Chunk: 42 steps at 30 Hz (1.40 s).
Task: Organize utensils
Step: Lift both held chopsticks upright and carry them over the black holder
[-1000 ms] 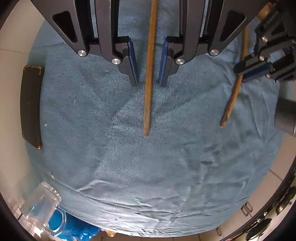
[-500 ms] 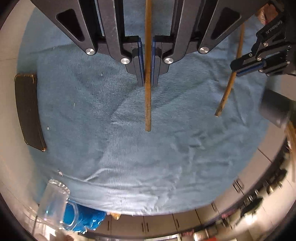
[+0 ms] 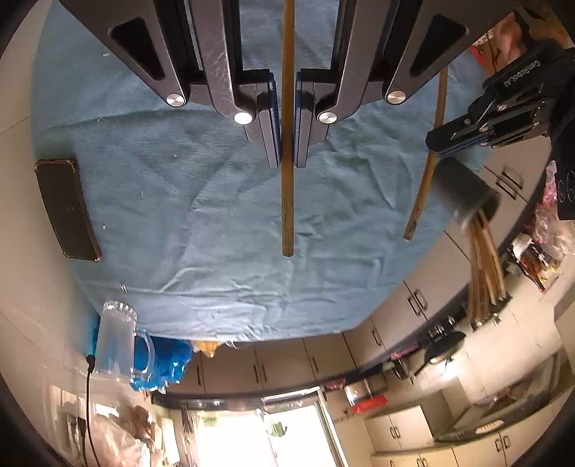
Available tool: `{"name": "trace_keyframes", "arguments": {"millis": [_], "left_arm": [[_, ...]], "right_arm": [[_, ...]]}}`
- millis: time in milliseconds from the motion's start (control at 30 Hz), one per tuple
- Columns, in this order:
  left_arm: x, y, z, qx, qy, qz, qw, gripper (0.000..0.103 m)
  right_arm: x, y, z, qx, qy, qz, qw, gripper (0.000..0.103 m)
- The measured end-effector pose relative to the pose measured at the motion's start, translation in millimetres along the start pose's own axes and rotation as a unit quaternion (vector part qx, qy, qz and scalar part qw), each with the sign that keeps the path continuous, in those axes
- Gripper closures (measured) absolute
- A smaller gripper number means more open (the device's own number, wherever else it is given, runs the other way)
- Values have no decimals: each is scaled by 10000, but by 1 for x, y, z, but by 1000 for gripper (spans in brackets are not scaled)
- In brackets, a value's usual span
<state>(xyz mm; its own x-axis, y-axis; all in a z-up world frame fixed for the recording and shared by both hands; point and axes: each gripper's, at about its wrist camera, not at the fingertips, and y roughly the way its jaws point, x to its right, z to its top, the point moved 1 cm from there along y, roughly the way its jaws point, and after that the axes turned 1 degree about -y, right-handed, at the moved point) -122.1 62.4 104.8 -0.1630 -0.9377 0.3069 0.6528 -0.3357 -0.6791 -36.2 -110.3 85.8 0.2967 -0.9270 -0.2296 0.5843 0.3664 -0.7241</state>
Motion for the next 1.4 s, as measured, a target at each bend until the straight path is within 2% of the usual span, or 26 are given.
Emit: {"name": "trace_keyframes", "arguments": {"millis": [167, 333, 633, 1400], "left_arm": [[-2, -30, 2, 469, -79, -66, 9988, 96], [-9, -49, 2, 708, -49, 42, 9975, 96], [-11, -63, -4, 898, 85, 435, 9950, 97], [-22, -88, -8, 1238, 201, 937, 9877, 97]], "right_arm": [[-15, -23, -2, 375, -81, 74, 9992, 95], [-32, -39, -1, 652, -188, 181, 9975, 95], [-55, -51, -5, 994, -383, 172, 9942, 95], [-88, -77, 10, 1823, -410, 216, 9821, 95]]}}
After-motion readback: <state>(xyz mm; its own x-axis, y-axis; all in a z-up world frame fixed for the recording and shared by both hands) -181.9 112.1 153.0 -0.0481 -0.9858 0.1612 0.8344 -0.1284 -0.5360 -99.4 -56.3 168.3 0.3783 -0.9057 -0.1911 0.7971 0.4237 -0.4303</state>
